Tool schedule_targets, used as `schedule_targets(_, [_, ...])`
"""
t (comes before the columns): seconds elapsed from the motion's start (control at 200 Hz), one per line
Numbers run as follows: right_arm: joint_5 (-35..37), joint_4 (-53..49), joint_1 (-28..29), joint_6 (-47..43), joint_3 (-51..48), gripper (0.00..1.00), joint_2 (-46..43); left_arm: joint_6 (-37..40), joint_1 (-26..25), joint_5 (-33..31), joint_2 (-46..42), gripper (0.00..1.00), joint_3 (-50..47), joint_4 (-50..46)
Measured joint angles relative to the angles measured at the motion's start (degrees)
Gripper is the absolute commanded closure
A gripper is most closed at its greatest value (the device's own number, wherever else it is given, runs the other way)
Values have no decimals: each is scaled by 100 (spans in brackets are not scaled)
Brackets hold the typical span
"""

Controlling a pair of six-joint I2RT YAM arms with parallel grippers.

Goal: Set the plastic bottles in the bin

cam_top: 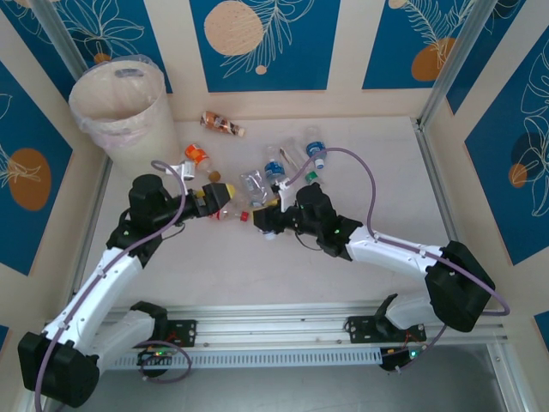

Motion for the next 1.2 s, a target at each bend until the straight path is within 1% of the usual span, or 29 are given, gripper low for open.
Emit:
schedule_targets(0.19, [-686, 114, -22, -42, 120, 69, 13, -52, 0, 216, 251, 0, -17, 431])
schedule_targets(0.36, [-1309, 118, -44, -42, 697, 67, 306, 39, -2, 398, 323, 0, -17, 566])
schedule_targets(0.505, [-1663, 107, -31, -44, 1060, 66, 623, 173, -2, 424, 236, 0, -17, 671])
schedule_targets(0.6, [-1707, -20, 37, -76, 1298, 66, 846, 212, -11, 315, 192, 0, -17, 662])
schedule_targets(0.755, [-1683, -258, 243, -234, 1644, 65, 1104, 269, -13, -302, 101, 9, -17, 461])
schedule_targets(0.86, [-1733, -313, 319, -256, 1777, 62, 1215, 317, -13, -472, 96, 21, -24, 444])
schedule_targets(0.94, [-1773, -345, 317, -254, 1784, 58, 1248, 358, -33, -479, 98, 32, -26, 481])
schedule_targets(1.005, [-1786, -361, 317, -251, 1784, 54, 1279, 376, -50, -472, 122, 38, -26, 496])
schedule_targets(1.095, [-1812, -396, 313, -256, 1784, 42, 1290, 352, -59, -492, 144, 43, -26, 492])
schedule_targets(1.135, [-1788, -393, 313, -267, 1788, 34, 1290, 339, -57, -505, 157, 44, -26, 501])
schedule_targets(1.2, [-1790, -387, 278, -258, 1788, 26, 1290, 326, -57, -605, 162, 47, -26, 468])
